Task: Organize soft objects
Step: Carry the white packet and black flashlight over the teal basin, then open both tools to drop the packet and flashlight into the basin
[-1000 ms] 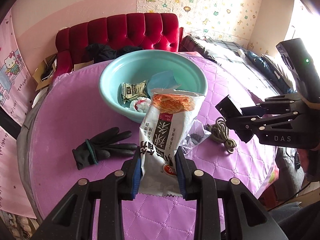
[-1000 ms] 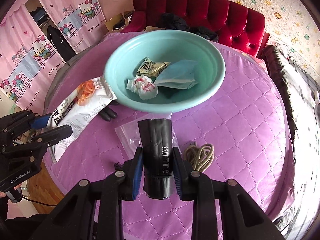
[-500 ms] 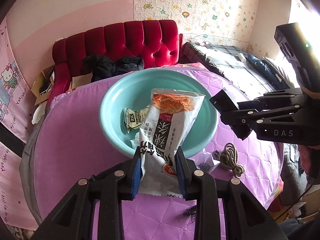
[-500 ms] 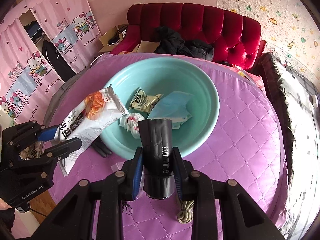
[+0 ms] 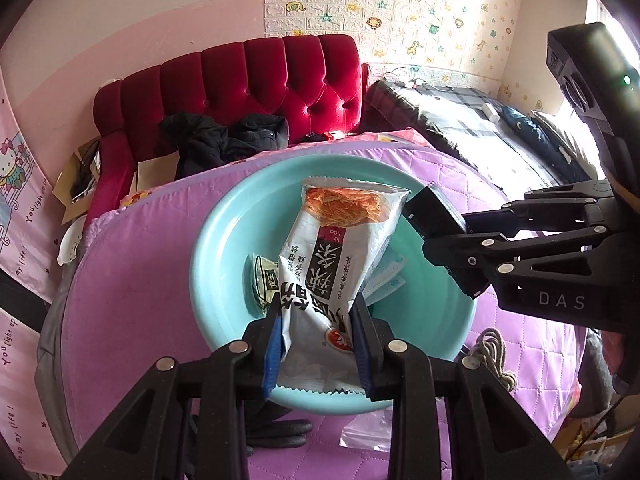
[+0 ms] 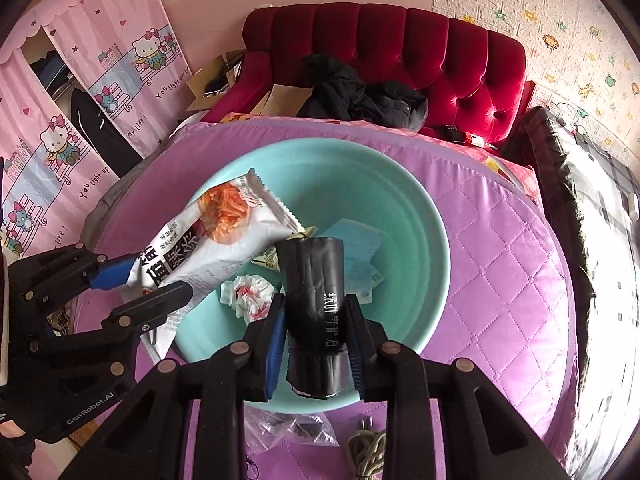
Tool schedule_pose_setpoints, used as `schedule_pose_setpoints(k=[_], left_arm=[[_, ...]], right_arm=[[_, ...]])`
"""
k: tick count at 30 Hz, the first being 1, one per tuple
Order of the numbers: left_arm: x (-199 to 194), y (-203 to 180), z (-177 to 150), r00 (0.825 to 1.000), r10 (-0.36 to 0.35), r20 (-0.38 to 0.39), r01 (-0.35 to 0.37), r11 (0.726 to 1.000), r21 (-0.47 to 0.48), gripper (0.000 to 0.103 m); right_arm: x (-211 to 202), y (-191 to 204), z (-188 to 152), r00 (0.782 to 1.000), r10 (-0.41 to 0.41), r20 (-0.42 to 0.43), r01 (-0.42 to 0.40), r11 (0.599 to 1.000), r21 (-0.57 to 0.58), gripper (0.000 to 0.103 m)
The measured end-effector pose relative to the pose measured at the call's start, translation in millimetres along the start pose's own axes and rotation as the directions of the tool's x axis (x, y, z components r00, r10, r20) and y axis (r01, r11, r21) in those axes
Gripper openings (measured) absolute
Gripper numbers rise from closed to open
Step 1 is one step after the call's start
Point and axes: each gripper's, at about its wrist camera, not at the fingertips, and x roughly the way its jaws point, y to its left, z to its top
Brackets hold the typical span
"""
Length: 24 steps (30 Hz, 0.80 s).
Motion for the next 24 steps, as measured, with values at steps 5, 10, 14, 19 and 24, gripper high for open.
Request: schedule_pose_setpoints(k=[5, 10, 14, 19, 24], left_arm=[[21, 6, 13, 1.0, 0.001, -0.013, -0.001, 1.0, -0.003, 0.033], [42, 11, 19, 0.999, 0.011, -0.032, -0.011, 1.0, 0.002, 0.033], [60, 17, 18, 0.999, 0.017, -0.049, -0.017, 1.0, 0.003, 0.033], [87, 22, 15, 0.995, 0.039, -0.097, -0.038, 0.999, 0.005, 0.033], [97, 23, 16, 0.993, 0.038, -0.112, -0.038, 0.999, 0.007, 0.033]], right_arm=[[19, -6, 13, 1.0, -0.007, -0.013, 0.007, 1.0, 0.016, 0.029], [41, -10, 23, 0.999, -0.018, -0.029, 0.019, 0.999, 0.028, 0.029], [58, -14, 28, 0.999, -0.027, -0.04, 0.028, 0.999, 0.036, 0.029], [81, -23, 33, 0.997, -0.026, -0.066, 0.03, 0.997, 0.066, 0.029], [98, -29, 34, 0.996, -0.03, -0.086, 0.037, 0.996, 0.078, 0.03]])
